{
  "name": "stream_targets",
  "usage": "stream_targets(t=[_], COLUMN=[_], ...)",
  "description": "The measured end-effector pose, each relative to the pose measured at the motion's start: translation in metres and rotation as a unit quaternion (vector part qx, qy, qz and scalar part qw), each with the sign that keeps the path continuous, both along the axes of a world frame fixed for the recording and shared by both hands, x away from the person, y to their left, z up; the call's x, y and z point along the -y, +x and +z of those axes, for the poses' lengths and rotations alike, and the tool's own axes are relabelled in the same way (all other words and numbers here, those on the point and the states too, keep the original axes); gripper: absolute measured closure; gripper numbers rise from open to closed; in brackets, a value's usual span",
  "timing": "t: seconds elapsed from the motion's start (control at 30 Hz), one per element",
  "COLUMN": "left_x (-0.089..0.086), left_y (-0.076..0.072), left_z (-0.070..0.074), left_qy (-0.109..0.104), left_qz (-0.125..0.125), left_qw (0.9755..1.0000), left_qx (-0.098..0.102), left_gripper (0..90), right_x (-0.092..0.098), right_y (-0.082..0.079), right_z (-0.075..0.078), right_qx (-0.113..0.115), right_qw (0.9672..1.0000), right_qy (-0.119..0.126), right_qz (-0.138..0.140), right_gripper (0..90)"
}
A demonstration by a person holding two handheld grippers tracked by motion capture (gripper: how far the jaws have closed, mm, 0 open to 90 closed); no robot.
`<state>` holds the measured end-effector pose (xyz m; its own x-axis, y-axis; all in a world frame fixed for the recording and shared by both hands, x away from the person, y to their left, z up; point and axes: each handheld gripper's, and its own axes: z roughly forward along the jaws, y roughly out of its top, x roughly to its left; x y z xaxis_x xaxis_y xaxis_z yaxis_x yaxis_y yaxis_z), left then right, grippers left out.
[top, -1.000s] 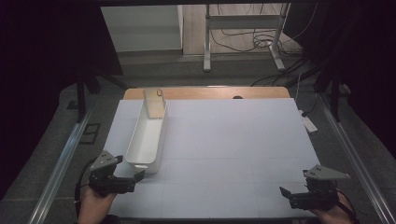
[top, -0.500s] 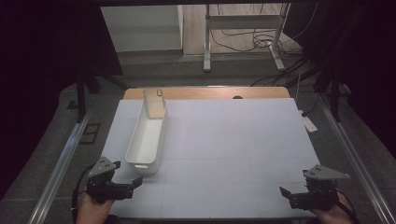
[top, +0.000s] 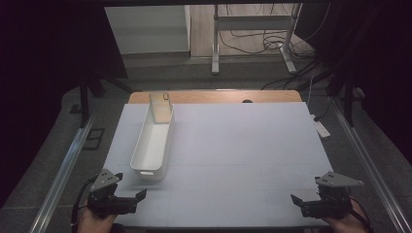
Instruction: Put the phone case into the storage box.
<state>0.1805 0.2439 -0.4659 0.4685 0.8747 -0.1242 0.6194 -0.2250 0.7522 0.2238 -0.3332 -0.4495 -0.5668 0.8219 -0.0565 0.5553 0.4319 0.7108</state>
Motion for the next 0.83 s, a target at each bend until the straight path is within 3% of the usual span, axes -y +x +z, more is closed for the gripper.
stream_targets(t=[0.83], left_x=[0.0040], left_y=[-0.0047], left_z=[-0.0029], left_qy=[0.034], left_qz=[0.005], left_qw=[0.9993], left_qx=[-0.012], left_gripper=[1.6], right_x=[0.0000], right_y=[0.0001], right_z=[-0.0004], right_qx=[0.000], right_qw=[1.0000], right_qy=[-0.001], right_qz=[0.000], right_gripper=[0.0])
